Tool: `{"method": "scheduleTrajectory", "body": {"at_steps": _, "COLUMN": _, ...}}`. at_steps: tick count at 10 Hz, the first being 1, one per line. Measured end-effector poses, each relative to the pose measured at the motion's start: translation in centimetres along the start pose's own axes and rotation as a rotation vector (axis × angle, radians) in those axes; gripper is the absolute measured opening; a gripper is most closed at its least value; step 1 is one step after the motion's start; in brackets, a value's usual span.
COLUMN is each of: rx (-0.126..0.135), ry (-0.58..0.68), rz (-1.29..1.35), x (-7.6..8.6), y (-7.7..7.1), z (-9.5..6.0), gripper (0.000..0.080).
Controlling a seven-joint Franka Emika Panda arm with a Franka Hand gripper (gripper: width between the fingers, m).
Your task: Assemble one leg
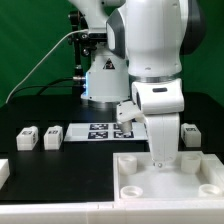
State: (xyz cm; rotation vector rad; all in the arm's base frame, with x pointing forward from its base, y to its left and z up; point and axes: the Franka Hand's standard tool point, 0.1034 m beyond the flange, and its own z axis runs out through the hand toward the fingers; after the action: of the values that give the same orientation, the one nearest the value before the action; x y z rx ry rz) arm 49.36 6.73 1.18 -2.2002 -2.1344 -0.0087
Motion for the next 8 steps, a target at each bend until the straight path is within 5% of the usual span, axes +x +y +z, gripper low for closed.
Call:
{"method": "scheduleTrajectory", "body": {"at_steps": 1, "rx": 0.0, "ry": 0.0, "rz": 0.0, "x": -0.02, "y": 0.0, "z": 0.0, "gripper": 0.0594}}
{"method": "scheduleTrajectory", "body": {"at_steps": 2, "rx": 0.0, "ry": 0.0, "rz": 0.001, "x": -0.04, "y": 0.0, "z": 0.0, "gripper": 0.0639}}
{"method": "scheduleTrajectory", "body": {"at_steps": 8, "rx": -0.015, "ry": -0.003, "rz": 0.017, "x": -0.39, "y": 0.23, "z": -0.99, "gripper": 0.0649}}
